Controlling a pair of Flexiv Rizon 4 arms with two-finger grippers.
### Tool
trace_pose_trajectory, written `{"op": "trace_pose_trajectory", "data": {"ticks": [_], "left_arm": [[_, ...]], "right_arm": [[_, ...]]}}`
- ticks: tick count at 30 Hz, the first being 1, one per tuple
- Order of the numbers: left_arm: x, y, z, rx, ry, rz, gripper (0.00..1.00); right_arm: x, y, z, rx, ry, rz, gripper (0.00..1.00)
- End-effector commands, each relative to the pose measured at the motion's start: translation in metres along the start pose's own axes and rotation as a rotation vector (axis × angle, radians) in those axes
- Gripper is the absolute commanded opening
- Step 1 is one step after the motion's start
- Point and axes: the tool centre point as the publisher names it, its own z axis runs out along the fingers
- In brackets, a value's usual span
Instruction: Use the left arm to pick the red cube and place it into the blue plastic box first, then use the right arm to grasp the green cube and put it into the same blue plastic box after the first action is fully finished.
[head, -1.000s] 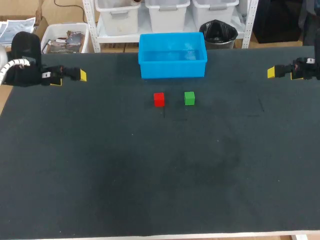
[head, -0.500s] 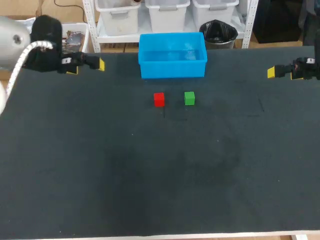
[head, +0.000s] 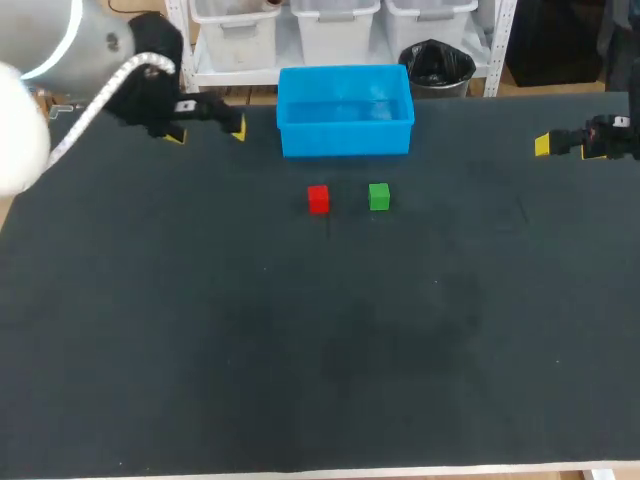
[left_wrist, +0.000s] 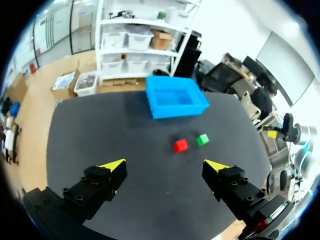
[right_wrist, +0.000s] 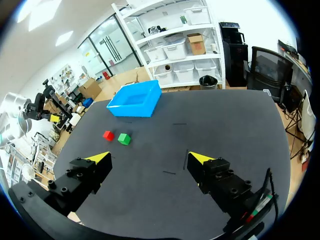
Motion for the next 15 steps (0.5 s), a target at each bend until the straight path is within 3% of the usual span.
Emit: {"op": "trace_pose_trajectory", "data": {"ticks": [1,7,15], "left_arm": [[-0.010,-0.010,0.013,-0.217,0.072,-0.005,1.00],[-0.014,-0.019,0.023,-0.258,0.115,-0.044,1.00],[-0.022,-0.044,0.041,-0.288,0.138,-0.048,1.00]], "right_arm": [[0.000,0.000,0.000,0.002,0.001,0.000,1.00],[0.000,0.000,0.000,0.002,0.001,0.000,1.00],[0.000,0.000,0.000,0.002,0.001,0.000,1.00]]}}
